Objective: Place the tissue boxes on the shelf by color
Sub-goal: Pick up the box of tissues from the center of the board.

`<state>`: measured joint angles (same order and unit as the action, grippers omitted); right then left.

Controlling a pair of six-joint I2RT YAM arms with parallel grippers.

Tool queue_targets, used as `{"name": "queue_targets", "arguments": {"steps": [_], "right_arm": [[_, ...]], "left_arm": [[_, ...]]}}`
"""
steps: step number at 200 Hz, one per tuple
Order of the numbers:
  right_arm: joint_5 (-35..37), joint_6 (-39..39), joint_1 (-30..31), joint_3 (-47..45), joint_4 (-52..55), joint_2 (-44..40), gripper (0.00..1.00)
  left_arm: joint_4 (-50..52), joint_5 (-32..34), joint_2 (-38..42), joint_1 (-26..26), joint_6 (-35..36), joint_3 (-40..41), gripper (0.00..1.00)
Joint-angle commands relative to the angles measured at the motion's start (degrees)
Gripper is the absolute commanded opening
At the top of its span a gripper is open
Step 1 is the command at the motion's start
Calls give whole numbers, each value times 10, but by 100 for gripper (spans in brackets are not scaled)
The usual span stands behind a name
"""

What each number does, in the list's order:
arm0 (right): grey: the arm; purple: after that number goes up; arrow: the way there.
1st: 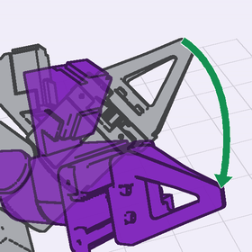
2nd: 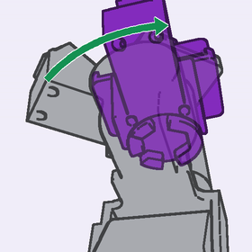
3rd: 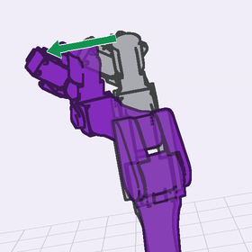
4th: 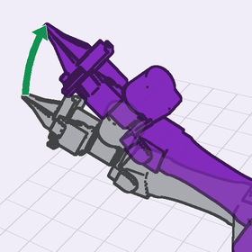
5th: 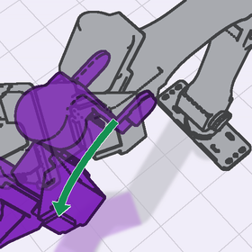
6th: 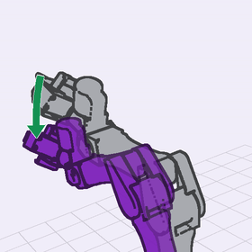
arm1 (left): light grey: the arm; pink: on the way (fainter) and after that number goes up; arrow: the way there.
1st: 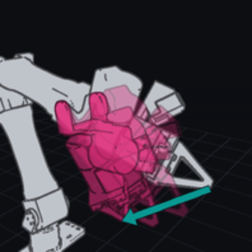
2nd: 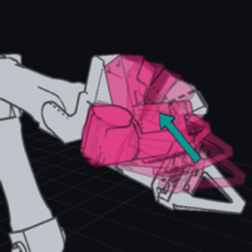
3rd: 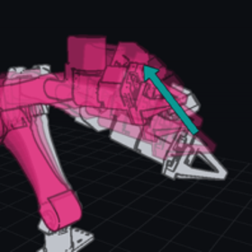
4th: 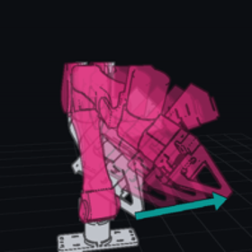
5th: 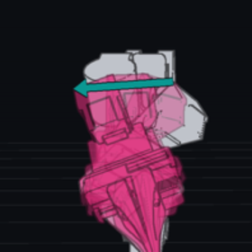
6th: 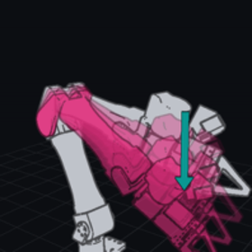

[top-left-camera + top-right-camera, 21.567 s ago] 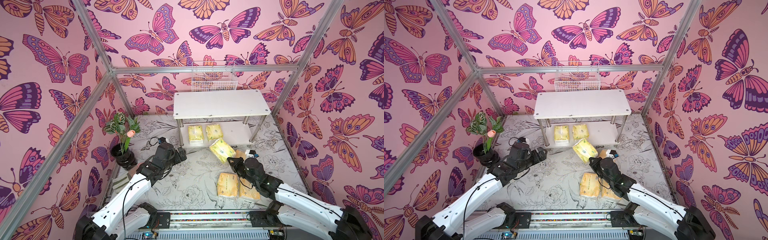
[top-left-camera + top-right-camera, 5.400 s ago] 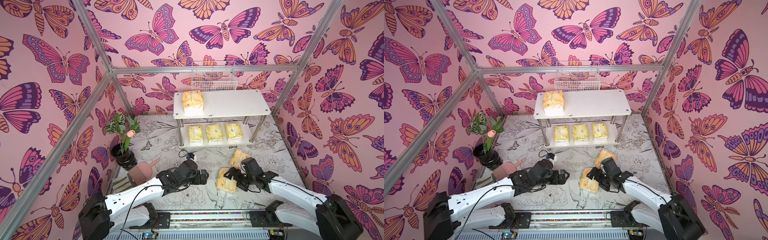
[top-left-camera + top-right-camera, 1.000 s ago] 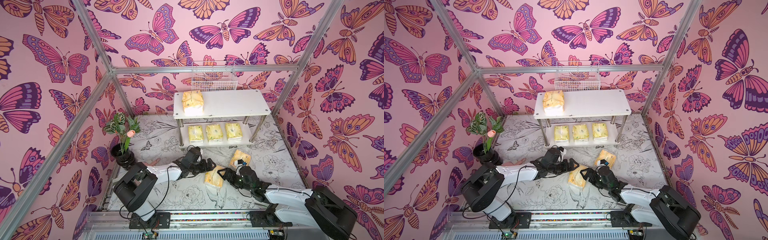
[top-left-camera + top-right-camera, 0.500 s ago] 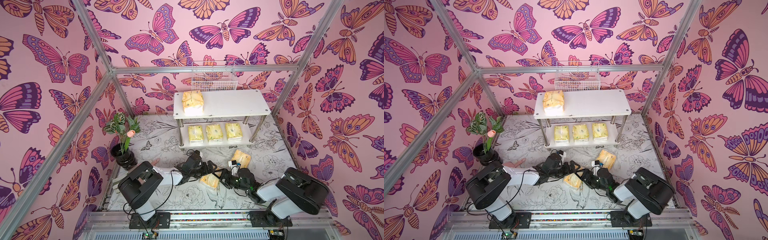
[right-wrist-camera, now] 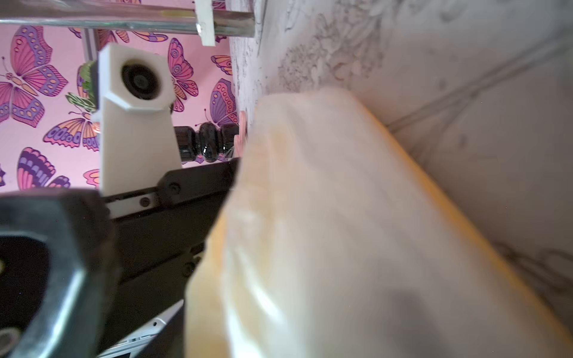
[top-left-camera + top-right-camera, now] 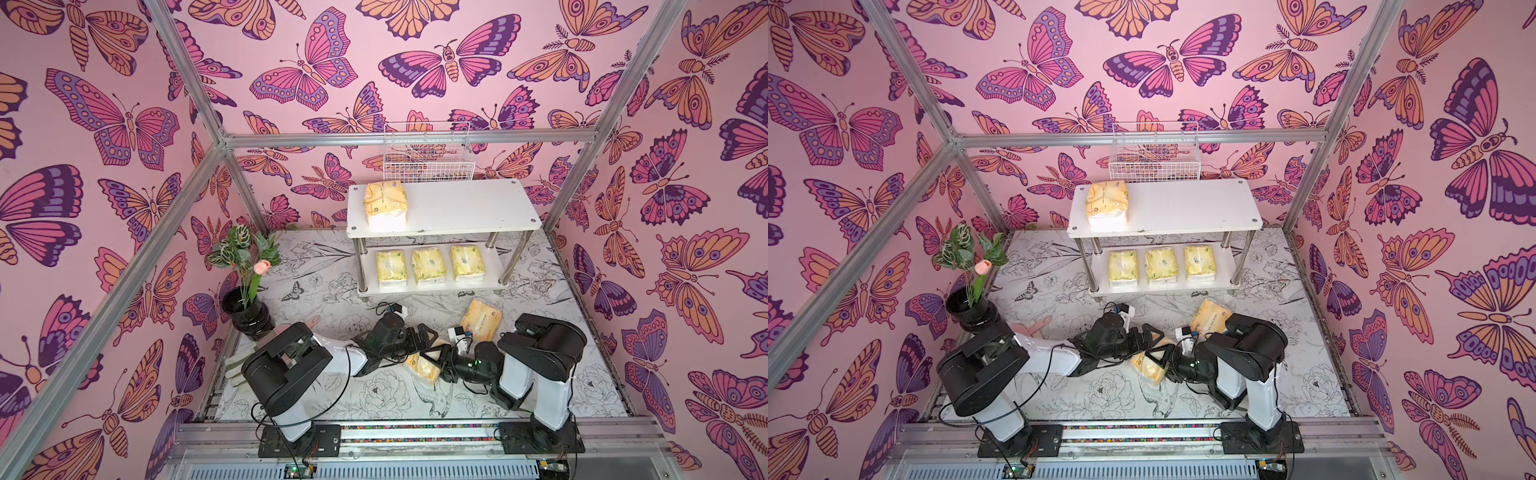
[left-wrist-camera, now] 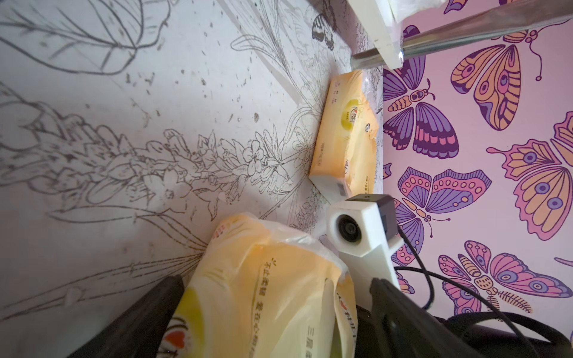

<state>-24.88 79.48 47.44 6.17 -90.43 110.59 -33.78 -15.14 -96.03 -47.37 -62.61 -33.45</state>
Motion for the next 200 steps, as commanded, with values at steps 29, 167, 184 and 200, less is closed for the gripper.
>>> {"name": "queue_targets", "arguments": {"steps": [29,167,184,200], "right_arm": [[-5,2,5,-40,87,-27,27],[-68,-187,-80,233,951,-618,26],[-96,-225,-115,310,1028,-621,25],[-115,-271,-132,397,1091,-600,25]], "left_arm": [[177,-2,53,27,51,-38,100],[732,80,331,169,377,-355,100],[759,73,335,175,399,-402,100],[783,66,330,180,417,-448,100]]}}
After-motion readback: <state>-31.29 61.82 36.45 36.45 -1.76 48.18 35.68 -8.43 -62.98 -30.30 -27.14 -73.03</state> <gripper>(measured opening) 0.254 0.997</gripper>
